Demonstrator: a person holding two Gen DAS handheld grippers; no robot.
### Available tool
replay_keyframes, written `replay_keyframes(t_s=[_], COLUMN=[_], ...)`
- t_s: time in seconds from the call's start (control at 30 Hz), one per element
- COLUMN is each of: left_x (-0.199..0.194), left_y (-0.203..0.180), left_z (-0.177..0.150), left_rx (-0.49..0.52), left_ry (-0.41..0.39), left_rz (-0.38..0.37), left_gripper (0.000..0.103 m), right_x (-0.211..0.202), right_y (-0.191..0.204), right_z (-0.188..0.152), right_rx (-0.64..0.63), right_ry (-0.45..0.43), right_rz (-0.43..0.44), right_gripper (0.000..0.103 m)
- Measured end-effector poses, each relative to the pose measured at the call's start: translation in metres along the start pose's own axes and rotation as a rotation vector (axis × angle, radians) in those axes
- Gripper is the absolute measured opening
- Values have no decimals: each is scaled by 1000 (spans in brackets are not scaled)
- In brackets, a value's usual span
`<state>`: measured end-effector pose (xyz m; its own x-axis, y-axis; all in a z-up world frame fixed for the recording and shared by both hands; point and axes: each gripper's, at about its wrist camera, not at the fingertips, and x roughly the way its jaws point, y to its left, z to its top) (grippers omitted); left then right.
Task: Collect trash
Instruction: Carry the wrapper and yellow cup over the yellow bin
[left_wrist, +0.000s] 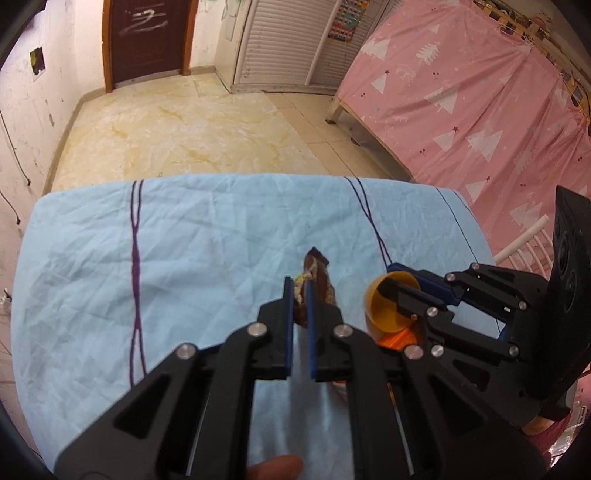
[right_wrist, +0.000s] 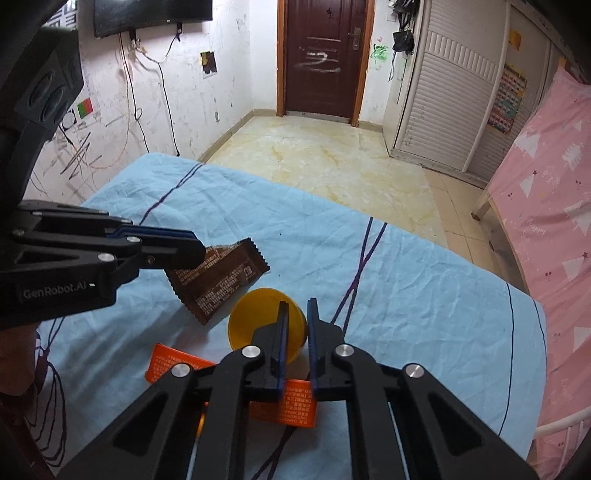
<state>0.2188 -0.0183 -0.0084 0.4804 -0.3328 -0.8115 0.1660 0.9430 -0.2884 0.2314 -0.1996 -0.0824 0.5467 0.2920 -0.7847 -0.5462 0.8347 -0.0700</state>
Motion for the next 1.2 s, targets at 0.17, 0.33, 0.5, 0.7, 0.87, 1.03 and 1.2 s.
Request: replay_keyframes(t_s=[0.17, 0.33, 0.5, 0.7, 0.87, 1.03, 1.2], left_x=[-4, -14, -25, -34, -34, -31, -27], left_y=[-12, -24, -44, -76, -105, -131, -154], left_z=[-1, 1, 5, 8, 8, 6, 4], left_rx=[16, 32, 69, 122, 167, 208, 243], left_ry=[-9, -29, -55, -76, -87, -86, -83], left_rz=[20, 41, 62, 68, 70, 75, 74], left_gripper=[4, 4, 4, 4, 5, 5, 4], right_x=[-16, -32, -53, -79, -102, -118, -132], right_y=[-3, -11, -23, -46, -71, -93, -111], right_z=[-3, -7, -13, -24, -41, -58, -75], right_rx=[8, 33, 67, 118, 167, 209, 239], right_ry=[-41, -77, -125, -179, -220, -247, -267], right_rz=[0, 2, -2, -11, -29, -47, -65], right_gripper=[2, 2, 2, 2, 2, 2, 2])
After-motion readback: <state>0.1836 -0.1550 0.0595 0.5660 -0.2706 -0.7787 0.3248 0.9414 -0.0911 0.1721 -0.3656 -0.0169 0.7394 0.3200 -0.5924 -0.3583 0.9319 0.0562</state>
